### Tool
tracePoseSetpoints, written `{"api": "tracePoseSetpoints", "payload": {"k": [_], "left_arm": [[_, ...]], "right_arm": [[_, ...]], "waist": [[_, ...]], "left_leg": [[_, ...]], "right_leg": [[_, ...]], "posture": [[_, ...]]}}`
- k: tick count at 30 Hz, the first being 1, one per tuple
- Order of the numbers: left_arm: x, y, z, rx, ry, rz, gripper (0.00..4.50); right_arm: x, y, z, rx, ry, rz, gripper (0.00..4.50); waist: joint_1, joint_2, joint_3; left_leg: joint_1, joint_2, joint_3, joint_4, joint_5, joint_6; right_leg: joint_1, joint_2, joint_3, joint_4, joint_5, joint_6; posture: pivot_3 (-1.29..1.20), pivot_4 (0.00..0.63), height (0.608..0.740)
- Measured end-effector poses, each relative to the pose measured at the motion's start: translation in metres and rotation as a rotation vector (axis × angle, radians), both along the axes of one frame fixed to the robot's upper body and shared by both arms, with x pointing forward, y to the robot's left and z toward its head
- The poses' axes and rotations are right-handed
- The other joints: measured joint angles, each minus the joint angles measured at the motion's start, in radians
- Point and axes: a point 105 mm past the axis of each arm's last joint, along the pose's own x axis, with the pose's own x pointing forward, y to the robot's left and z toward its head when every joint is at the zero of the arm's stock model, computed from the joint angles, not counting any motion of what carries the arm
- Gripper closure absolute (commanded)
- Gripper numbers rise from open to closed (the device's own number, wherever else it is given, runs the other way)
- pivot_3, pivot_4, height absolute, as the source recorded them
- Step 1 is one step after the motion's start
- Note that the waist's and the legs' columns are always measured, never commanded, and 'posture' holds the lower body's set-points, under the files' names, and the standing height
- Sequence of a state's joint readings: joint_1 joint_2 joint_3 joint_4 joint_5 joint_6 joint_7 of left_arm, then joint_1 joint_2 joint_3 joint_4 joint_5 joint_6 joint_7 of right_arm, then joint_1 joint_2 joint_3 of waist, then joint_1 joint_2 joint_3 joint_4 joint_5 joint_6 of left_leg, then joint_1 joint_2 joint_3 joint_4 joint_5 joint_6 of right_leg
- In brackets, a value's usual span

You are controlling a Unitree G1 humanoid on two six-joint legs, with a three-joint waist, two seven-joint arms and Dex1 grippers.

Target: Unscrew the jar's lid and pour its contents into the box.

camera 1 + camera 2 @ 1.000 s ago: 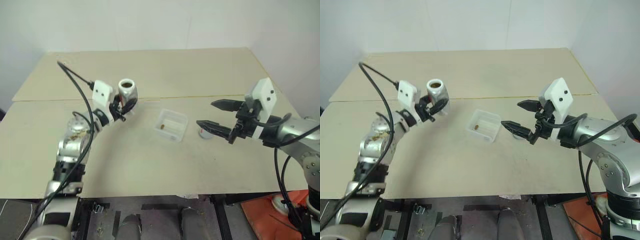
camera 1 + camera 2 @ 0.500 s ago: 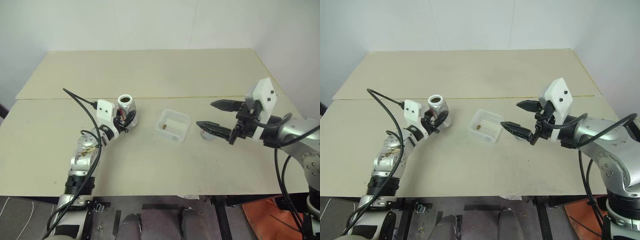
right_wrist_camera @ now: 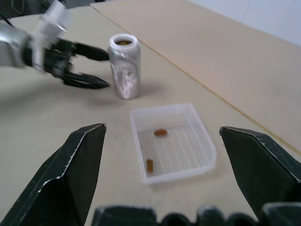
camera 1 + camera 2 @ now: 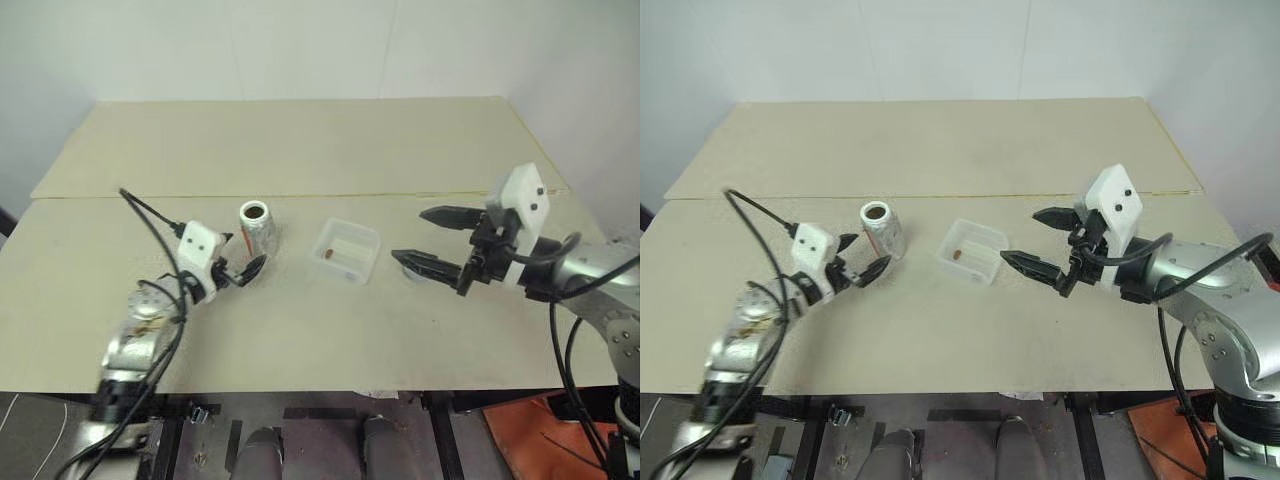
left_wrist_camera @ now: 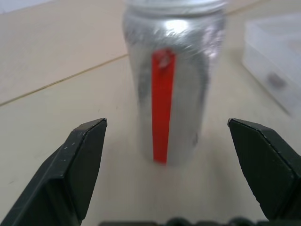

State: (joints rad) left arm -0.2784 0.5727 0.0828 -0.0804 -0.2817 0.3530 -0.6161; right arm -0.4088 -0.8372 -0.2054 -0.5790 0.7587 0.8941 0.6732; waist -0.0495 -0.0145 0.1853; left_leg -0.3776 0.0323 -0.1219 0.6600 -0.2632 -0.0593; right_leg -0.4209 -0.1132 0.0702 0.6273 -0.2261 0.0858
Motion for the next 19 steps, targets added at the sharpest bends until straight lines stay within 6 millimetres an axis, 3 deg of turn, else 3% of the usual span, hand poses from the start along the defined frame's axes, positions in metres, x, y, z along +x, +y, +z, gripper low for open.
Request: {"api": "tracePoseSetpoints", "payload": {"k": [5, 11, 19], "left_arm": [[-0.037, 0.017, 0.024, 0.102, 0.020, -0.153, 0.02], [-0.078, 0.038, 0.080, 0.107, -0.018, -0.366, 0.02], [-0.095, 0.051, 0.084, 0.093, 0.031, -0.387, 0.02]], "right_arm": [[-0.002, -0.004, -0.008, -0.010, 0.024, -0.003, 0.00], [-0.009, -0.009, -0.013, -0.033, 0.021, 0.047, 0.00], [-0.009, -0.015, -0.012, -0.047, -0.001, 0.085, 0.00]], "waist": [[0.005, 0.000, 0.000], [0.006, 0.000, 0.000], [0.004, 0.000, 0.000]], "left_leg": [[0.000, 0.001, 0.000, 0.000, 0.000, 0.001], [0.000, 0.001, 0.002, -0.001, -0.001, 0.001], [0.001, 0.002, 0.002, -0.001, -0.001, 0.002]], "right_leg": [[0.000, 0.000, 0.000, -0.001, 0.000, -0.001], [0.000, 0.000, 0.000, -0.001, -0.001, -0.001], [0.000, 0.000, 0.000, -0.001, -0.001, -0.002]], "posture": [[0.00, 0.150, 0.740], [0.00, 0.150, 0.740], [0.00, 0.150, 0.740]]}}
